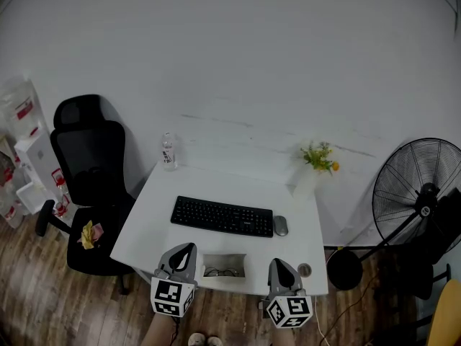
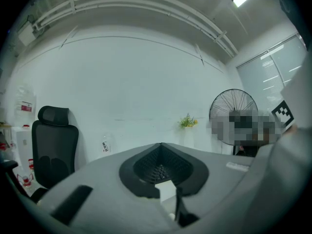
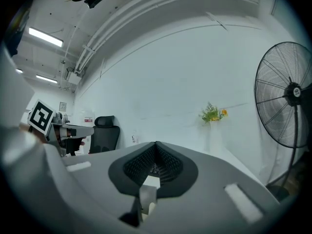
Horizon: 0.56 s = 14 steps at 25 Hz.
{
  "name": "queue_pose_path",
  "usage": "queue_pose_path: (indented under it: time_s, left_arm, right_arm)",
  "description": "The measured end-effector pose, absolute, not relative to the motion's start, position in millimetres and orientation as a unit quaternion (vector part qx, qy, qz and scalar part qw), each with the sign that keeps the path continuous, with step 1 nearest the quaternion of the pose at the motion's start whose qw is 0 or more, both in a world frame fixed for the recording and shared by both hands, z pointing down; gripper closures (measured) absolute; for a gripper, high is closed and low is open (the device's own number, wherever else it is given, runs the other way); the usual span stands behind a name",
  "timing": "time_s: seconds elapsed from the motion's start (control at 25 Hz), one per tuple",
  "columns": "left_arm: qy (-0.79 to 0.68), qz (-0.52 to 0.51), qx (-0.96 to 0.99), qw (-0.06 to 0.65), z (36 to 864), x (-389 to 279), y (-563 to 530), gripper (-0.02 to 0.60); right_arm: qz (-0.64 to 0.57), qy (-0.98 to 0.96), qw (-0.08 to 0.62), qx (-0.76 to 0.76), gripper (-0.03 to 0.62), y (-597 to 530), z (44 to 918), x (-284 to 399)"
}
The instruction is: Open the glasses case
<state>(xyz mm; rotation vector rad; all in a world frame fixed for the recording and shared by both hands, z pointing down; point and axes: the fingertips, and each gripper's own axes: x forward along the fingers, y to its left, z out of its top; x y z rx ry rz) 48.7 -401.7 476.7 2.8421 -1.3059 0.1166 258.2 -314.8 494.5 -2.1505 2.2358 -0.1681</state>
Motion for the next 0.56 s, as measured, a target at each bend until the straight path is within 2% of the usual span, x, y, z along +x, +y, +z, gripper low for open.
queue_pose_path:
  time_s: [0.56]
  left_arm:
    - [-0.415, 0.038, 0.909, 0.003, 475.3, 52.8, -399.9, 0.574]
  right_arm:
    - [-0.054, 0.723, 0.016, -0.689, 0.588, -314.5, 494.7, 255.9]
